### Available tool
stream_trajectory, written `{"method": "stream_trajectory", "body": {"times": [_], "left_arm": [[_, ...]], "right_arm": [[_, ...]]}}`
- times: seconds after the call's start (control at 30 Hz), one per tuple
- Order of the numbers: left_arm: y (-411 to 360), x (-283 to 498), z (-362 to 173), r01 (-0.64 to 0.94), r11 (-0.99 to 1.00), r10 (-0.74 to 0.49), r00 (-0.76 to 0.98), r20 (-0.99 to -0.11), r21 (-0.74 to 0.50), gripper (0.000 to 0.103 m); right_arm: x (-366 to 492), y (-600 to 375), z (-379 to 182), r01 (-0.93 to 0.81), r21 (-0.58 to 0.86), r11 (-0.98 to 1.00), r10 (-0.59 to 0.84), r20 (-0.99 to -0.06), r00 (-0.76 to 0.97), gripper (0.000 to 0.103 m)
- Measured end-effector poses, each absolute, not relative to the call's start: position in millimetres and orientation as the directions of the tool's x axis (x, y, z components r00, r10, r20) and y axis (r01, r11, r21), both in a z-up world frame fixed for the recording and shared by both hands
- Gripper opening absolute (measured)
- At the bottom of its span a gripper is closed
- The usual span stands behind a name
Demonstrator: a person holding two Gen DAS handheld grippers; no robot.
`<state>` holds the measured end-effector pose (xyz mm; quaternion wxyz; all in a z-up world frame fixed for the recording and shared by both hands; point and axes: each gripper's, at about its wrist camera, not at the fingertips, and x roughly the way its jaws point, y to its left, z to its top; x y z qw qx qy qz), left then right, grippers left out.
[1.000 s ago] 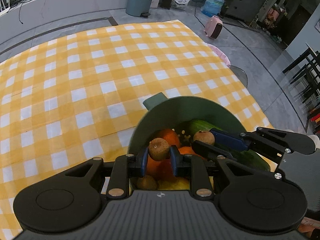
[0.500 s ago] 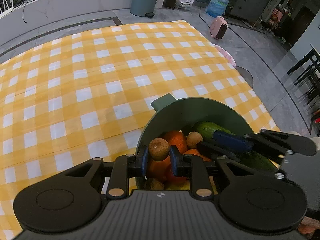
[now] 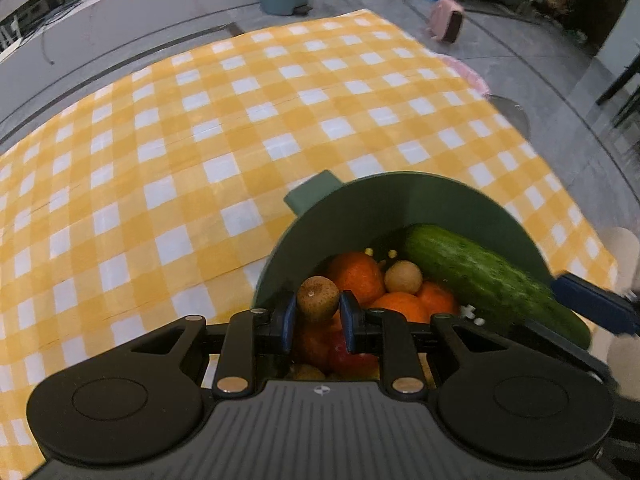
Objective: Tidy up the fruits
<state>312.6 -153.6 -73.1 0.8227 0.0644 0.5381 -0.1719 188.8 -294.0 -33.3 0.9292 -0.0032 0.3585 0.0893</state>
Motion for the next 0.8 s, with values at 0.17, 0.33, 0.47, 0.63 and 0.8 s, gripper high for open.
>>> {"method": "stream_trajectory", "body": {"times": [0.17, 0.33, 0.47, 0.63, 0.8], "left_arm": [[-154, 319, -77, 0.336, 0.936, -0.22, 0.339, -0.914, -0.101, 0.028], [-150, 321, -73, 0.318, 0.937, -0.253, 0.331, -0.909, -0.145, 0.043], [-145, 314, -56, 0.312, 0.936, -0.272, 0.353, -0.895, -0.161, 0.053], [-132, 277, -2, 0.352, 0.924, -0.315, 0.482, -0.818, -0.148, 0.057], [-116, 225, 50, 0.346, 0.935, -0.303, 0.654, -0.693, -0.082, 0.069]], "right_arm": [[185, -298, -37, -0.152, 0.08, 0.985, 0.166, -0.668, 0.726, 0.034], [182, -300, -35, -0.144, 0.094, 0.985, 0.17, -0.665, 0.727, 0.034], [175, -303, -25, -0.141, 0.102, 0.985, 0.173, -0.647, 0.742, 0.034], [159, -308, 1, -0.123, 0.12, 0.985, 0.171, -0.596, 0.785, 0.037], [131, -314, 34, -0.117, 0.153, 0.981, 0.18, -0.511, 0.84, 0.06]]}}
